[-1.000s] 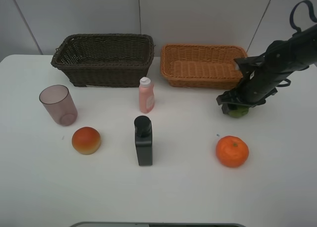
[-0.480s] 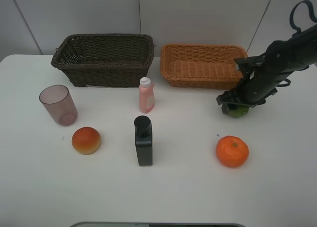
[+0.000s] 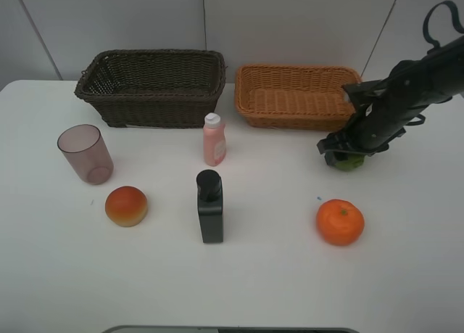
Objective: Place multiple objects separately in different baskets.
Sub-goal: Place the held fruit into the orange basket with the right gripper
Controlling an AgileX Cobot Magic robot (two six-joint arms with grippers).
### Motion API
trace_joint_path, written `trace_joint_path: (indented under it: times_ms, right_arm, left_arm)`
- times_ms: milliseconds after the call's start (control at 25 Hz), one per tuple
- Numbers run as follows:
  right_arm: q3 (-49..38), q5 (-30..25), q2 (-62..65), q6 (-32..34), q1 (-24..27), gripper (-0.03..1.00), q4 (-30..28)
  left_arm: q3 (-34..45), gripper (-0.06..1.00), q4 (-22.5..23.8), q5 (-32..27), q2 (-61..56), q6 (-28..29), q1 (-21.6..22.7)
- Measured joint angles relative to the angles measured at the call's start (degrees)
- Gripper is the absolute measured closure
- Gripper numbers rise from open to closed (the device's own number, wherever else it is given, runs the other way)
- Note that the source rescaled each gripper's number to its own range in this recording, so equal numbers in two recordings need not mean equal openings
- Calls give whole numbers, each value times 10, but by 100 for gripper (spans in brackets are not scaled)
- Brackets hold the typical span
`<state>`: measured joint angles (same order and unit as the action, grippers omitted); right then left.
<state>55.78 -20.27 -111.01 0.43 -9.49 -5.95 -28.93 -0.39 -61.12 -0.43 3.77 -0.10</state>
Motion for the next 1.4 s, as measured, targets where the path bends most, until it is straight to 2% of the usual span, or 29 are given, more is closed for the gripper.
trace_joint_path:
  times_ms: [520,680,1040,1400]
  right_arm:
    - [0,-18,19,0,0,54,0]
    - [0,-56,65,0,0,54,0]
    - [0,-185,163,0,-13,54,7]
    - [7,-239,217,0,-13,54,17]
  left_arm:
    - [0,-3,0,0,0,0,0]
    - [0,-3,0,0,0,0,0]
    - [0,-3,0,0,0,0,0]
    - [0,-3,0,0,0,0,0]
